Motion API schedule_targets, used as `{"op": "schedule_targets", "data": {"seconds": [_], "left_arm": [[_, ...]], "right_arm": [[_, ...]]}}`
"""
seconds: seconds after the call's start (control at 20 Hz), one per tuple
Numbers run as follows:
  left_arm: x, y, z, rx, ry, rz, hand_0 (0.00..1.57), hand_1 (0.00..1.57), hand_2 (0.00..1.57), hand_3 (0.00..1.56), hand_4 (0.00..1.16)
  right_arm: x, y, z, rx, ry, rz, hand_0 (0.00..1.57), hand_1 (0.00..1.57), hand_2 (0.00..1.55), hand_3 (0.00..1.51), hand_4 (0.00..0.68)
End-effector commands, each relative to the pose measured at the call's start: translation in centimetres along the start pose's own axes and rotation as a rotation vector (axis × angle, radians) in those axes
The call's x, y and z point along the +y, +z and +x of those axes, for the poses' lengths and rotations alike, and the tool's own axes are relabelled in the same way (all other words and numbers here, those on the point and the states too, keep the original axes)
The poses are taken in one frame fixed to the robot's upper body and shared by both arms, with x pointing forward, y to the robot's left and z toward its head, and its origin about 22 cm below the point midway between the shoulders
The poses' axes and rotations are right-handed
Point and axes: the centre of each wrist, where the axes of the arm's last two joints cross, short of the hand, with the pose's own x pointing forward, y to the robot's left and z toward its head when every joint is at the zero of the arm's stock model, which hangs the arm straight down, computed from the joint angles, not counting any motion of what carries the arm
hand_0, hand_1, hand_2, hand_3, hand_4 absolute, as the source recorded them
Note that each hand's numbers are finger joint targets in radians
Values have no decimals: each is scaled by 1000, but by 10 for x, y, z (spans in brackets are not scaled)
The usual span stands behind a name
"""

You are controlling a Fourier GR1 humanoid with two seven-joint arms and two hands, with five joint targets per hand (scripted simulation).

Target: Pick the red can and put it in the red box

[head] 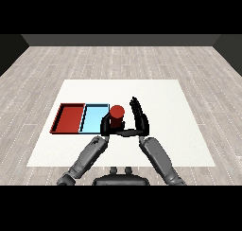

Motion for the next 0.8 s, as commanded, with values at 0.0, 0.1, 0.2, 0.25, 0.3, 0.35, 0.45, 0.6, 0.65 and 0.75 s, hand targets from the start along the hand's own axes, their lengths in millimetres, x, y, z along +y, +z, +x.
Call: {"op": "schedule_targets", "data": {"seconds": [0.0, 0.1, 0.2, 0.25, 0.3, 0.35, 0.45, 0.6, 0.65, 0.75], "left_arm": [[6, 1, 1, -18, -16, 13, 1571, 1571, 1559, 1460, 1134], [24, -2, 18, -26, -22, 3, 1571, 1571, 1561, 1465, 1133], [28, -28, 15, -36, -42, 34, 1571, 1571, 1568, 1472, 1126], [47, -23, 27, -31, -56, 62, 1571, 1571, 1571, 1472, 1127], [65, -21, 25, -43, -54, 66, 1571, 1571, 1571, 1476, 1128], [56, -33, 30, -47, -51, 83, 1571, 1571, 1571, 1484, 1135], [64, -28, 26, -53, -96, 102, 1571, 1571, 1571, 1480, 1133], [94, -47, 32, -50, -170, 145, 1571, 1571, 1571, 1482, 1127], [110, -50, 35, -32, -186, 168, 1571, 1571, 1571, 1476, 1136], [128, -63, 56, -57, -245, 187, 1571, 1571, 1571, 1490, 1118]], "right_arm": [[-18, -8, 22, -29, -1, 6, 0, 0, 0, 0, 0], [-22, 10, 21, -52, 8, -32, 0, 0, 0, 0, 0], [-27, 23, 43, -50, -57, -43, 0, 0, 0, 0, 0], [-49, 9, 35, -62, -48, -56, 0, 0, 0, 0, 0], [-63, 26, 38, -68, -31, -67, 0, 0, 0, 0, 0], [-64, 31, 51, -58, -27, -66, 0, 0, 0, 0, 0], [-73, 37, 38, -68, -8, -84, 0, 0, 0, 0, 0], [-95, 52, 52, -44, 27, -104, 0, 0, 0, 0, 0], [-102, 55, 55, -42, 13, -108, 0, 0, 0, 0, 0], [-117, 72, 45, 10, 24, -180, 0, 0, 0, 0, 0]]}}
